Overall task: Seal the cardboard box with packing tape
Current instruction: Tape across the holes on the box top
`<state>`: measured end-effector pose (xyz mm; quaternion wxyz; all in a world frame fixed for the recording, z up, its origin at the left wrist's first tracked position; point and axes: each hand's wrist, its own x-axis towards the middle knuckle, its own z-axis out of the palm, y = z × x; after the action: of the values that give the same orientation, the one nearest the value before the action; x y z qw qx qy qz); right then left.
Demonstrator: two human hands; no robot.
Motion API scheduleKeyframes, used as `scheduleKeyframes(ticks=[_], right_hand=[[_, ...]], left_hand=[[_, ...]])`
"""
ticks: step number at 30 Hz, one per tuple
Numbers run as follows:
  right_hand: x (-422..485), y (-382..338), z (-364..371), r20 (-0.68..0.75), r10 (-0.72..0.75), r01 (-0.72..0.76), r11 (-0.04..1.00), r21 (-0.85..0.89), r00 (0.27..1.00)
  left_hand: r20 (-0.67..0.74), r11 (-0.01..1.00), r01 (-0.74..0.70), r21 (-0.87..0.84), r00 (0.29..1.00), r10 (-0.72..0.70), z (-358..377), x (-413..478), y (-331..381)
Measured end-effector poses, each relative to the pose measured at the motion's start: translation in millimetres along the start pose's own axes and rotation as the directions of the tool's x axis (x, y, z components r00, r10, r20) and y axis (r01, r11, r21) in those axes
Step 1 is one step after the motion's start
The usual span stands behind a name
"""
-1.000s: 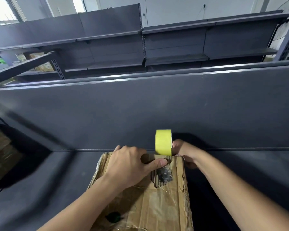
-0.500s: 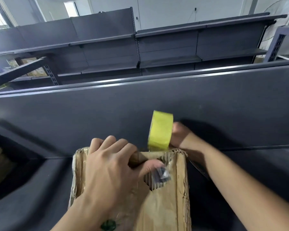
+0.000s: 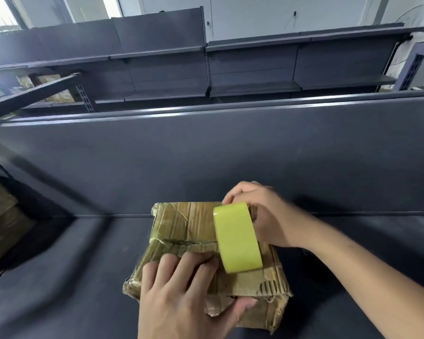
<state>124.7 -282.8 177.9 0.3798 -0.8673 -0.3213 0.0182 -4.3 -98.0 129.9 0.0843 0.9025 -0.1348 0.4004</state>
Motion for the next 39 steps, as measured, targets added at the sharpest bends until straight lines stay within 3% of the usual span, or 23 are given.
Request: scheduleKeyframes(ticks=[3,6,10,13,17,24,30,37,39], right_hand=[[-12,-6,-2,0.104,0.066,-0.057,0.994,-0.089,0.992],[-22,-13,-5,0.104,0.096,-0.089,0.994,-0.068,0.99],[-22,-8,-1,0.044,0.115,-0.112,0.992,-0.065,0.992],[-20,-9,-4,0.035,0.053,-0.05,0.996,-0.073,0.998],[-16,-11,-4,0.039,-0.049,0.053,0.992,-0.113,0.998],[-3,0,-8,-0.166,0.006,-0.02,0.996,-0.083,0.986],[20,3,-15,-0.142,-0.026,0.01,0.994,-0.112,0.99],[35,13,-32,-0.277,-0.147,0.063,0.954,-0.293,0.95],[36,17,-32,-0.294,-0.143,0.079,0.972,-0.22,0.945]], left_hand=[[0.086,0.999,-0.008,-0.04,0.996,0.011,-13,7,4],[0.195,0.999,-0.017,-0.051,0.98,0.027,-19,16,-4],[0.475,0.995,-0.086,0.054,0.878,0.05,-12,20,-16],[0.554,0.989,-0.131,0.063,0.829,0.074,-6,20,-16],[0.568,0.991,-0.124,0.05,0.819,0.074,-5,17,-18],[0.559,0.99,-0.127,0.052,0.825,0.077,-5,15,-18],[0.541,0.991,-0.122,0.048,0.838,0.076,-3,12,-18],[0.538,0.991,-0.117,0.058,0.84,0.068,-3,12,-17],[0.54,0.991,-0.116,0.064,0.839,0.063,-3,12,-17]])
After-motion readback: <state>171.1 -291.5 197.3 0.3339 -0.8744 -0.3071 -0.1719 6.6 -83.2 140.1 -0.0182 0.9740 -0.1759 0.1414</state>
